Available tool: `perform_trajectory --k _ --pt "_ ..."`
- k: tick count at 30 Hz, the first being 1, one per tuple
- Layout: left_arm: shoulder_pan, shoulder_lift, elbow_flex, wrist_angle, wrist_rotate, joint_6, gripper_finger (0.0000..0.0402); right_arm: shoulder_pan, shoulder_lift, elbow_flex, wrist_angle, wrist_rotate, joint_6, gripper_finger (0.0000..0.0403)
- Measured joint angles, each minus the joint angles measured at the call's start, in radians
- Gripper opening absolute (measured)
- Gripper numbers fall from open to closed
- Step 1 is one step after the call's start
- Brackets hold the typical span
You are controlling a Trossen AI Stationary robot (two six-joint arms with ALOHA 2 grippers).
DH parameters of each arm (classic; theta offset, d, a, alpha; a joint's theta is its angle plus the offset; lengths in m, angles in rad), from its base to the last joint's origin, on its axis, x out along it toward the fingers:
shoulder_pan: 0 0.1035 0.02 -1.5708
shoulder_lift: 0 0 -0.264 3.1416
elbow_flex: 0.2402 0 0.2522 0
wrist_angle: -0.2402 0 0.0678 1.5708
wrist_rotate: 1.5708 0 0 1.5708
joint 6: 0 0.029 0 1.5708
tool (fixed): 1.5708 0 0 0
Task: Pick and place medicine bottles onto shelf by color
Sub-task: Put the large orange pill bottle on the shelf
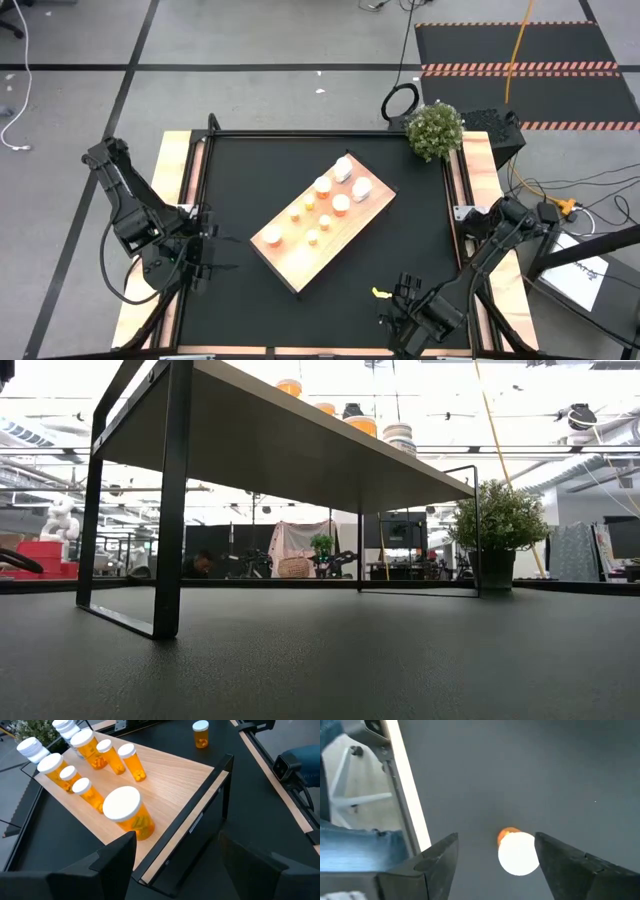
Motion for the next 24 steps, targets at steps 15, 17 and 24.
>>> perform_trajectory --k 15,17,24 --pt "0.000 0.000 0.000 0.000 0.000 -0.004 0.0280 0.003 -0.002 -0.166 0.063 -0.119 0.036 0.0263" --pt "0.000 0.000 0.000 0.002 0.000 -0.004 0.0280 -0.002 -0.003 -0.166 0.060 -0.121 0.032 0.0263" --pt "0.000 0.000 0.000 0.003 0.000 0.000 0.0280 -0.028 -0.003 -0.167 0.046 -0.109 -0.019 0.0265"
